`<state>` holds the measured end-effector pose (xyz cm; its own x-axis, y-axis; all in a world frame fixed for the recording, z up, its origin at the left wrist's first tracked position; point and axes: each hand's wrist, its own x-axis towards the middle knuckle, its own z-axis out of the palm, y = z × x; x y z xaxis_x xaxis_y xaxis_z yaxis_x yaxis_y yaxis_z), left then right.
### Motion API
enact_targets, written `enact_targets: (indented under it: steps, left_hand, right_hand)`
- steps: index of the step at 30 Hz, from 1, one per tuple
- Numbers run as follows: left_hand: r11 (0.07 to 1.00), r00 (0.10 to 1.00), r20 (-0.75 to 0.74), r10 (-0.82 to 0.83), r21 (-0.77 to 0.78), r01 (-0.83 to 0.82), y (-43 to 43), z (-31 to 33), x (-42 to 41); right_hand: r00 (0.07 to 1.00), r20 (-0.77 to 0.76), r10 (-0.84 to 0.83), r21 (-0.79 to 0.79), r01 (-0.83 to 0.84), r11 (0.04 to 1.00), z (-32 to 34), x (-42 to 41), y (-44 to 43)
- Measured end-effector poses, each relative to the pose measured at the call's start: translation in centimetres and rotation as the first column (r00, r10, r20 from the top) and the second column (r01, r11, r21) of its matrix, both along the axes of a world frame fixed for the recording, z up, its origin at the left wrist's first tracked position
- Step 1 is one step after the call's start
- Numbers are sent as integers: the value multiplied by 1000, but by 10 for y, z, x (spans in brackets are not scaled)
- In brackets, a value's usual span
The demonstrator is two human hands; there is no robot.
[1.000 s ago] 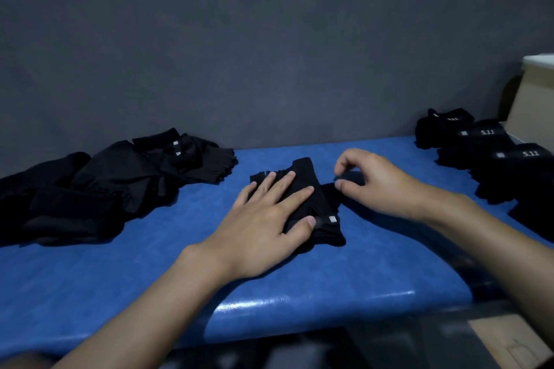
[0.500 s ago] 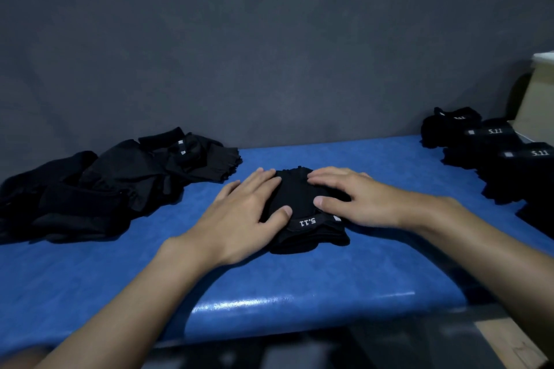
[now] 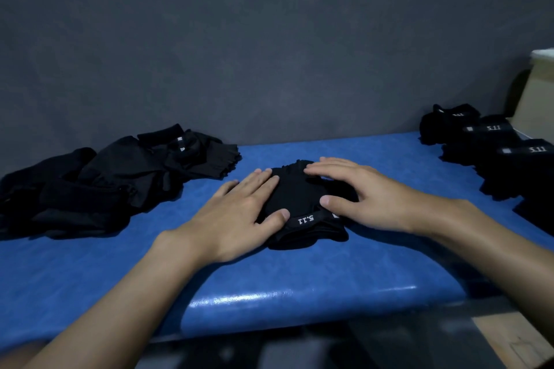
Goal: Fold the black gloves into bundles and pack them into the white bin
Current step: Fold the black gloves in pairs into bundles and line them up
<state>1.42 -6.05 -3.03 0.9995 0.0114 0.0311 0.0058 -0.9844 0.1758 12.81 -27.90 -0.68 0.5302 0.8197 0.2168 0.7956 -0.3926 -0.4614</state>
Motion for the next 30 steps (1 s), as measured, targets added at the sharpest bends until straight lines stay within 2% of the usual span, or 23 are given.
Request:
enact_targets:
  steps: [4,8,10,13,17,21,25,30]
  left_hand:
    - [993,997,72,-26,-114,34,2,0,-2]
    - [959,965,250,-77,-246,141,2,11,-10]
    - [938,951,283,-122,-282,204,0,17,-17]
    - [929,958,223,-179,-284,239,-3,23,-25]
    - [939,977,91,-191,-275,208,-2,27,-29]
    - [941,979,97,-182,-271,202,-2,27,-28]
    - [933,977,113,-178,-295,204,-2,27,-29]
    - [940,982,88,-168,-284,186,-5,29,-29]
  right_hand:
    - [996,48,69,73,-72,995,9,-10,-10]
    - [991,-59,120,76,-116,990,13,-15,-19]
    - [988,-98,123,32,-121,992,11,-16,-22]
    - [985,-136,108,-40,-115,993,9,-16,-26]
    - [990,-103,100,-82,-109,991,8,-14,-27]
    - [994,-68,88,-91,-94,991,9,-15,-26]
    - [996,-12,90,-27,-90,996,8,-19,-24]
    - [990,102,95,2,-96,995,3,-19,-19]
